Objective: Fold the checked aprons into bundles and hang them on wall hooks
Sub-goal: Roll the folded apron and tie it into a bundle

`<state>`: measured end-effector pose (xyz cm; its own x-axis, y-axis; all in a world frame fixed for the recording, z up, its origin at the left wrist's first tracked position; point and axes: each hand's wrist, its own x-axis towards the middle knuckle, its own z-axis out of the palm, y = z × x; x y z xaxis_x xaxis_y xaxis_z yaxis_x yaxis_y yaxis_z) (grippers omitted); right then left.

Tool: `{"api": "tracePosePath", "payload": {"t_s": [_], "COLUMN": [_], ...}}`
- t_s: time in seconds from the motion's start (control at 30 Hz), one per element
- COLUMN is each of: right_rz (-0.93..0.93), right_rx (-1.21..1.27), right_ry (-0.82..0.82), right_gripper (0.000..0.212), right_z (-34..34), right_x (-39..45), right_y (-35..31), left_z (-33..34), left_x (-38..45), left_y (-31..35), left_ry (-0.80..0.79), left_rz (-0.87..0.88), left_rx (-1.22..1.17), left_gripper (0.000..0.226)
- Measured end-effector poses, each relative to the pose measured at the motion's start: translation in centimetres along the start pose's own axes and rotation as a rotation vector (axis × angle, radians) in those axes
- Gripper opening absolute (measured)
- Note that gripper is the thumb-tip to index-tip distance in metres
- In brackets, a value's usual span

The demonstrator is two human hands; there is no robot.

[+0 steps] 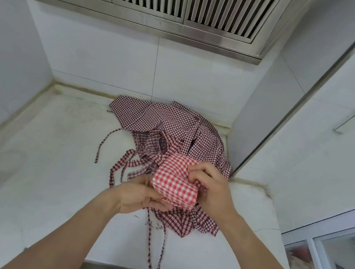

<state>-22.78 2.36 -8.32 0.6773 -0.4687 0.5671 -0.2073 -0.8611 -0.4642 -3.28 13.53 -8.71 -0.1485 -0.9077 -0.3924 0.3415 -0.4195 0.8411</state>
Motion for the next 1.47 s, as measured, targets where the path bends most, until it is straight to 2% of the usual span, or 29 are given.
{"api": "tracePosePath", "payload": {"t_s": [0.1, 0.2, 0.3, 0.37, 0.43, 0.5, 0.6, 0.7, 0.87, 0.93, 1.03, 1.13, 1.27, 1.37, 1.47], "right_rz": [0.003, -0.067, -0.130, -0.062, 0.127, 0.272, 0.385, 0.523, 0.561, 0.567, 0.530, 0.527, 0.577, 0.597, 0.821], "right_rx": [-0.032, -0.022, -0.014, 0.035, 0.148, 0.269, 0.401, 0.437, 0.435, 0.444, 0.403, 0.367, 0.354, 0.456, 0.786], "right_ry": [0.008, -0.007, -0.141, -0.218, -0.235, -0.200, -0.148, -0.218, -0.330, -0.331, -0.264, -0.199, -0.105, -0.062, -0.141], "right_gripper": [0.022, 0.007, 0.022, 0.026, 0.033, 0.032, 0.021, 0.014, 0.030, 0.030, 0.003, 0.014, 0.017, 0.014, 0.030], "right_z": [0.1, -0.3, -0.5, -0.4, -0.9, -1.5, -2.1, -2.9, -3.3, -2.9, -1.8, -1.0, 0.5, 1.4, 0.9], "right_x": [0.0, 0.4, 0.4, 0.6, 0.9, 1.0, 0.5, 0.0, 0.3, 0.5, 0.9, 1.0, 1.0, 1.2, 1.2], "right_y": [0.2, -0.1, -0.9, -1.1, -0.9, -0.7, -0.3, 0.5, 0.2, -0.3, -0.9, -1.6, -2.3, -3.6, -4.1], "left_z": [-0.9, -1.5, -1.2, -0.5, -0.1, -0.4, -0.9, -1.6, -1.8, -1.6, -0.9, 0.2, 1.5, 1.8, 1.0], "left_x": [-0.2, -0.3, 0.1, 0.1, 0.3, 0.2, 0.0, -0.3, -0.8, -0.7, -0.9, -1.4, -1.5, -1.3, -1.4], "left_y": [-0.3, -0.2, 0.2, 0.6, 0.2, -0.2, -0.9, -1.2, -0.8, -0.7, -0.5, -0.1, 0.1, 0.1, 0.2], "left_ry": [-0.133, -0.207, -0.074, -0.019, 0.033, 0.084, 0.110, 0.129, 0.085, 0.070, 0.053, 0.093, 0.043, 0.053, 0.088], "left_rz": [0.010, -0.053, -0.136, -0.169, -0.171, -0.137, -0.088, -0.052, -0.004, 0.013, 0.060, 0.089, 0.121, 0.067, 0.025], "left_rx": [-0.140, -0.395, -0.279, -0.138, -0.134, -0.196, -0.319, -0.412, -0.502, -0.524, -0.590, -0.646, -0.661, -0.589, -0.457], "left_gripper": [0.037, 0.052, 0.074, 0.082, 0.068, 0.054, 0.075, 0.071, 0.076, 0.082, 0.083, 0.058, 0.060, 0.052, 0.049]}}
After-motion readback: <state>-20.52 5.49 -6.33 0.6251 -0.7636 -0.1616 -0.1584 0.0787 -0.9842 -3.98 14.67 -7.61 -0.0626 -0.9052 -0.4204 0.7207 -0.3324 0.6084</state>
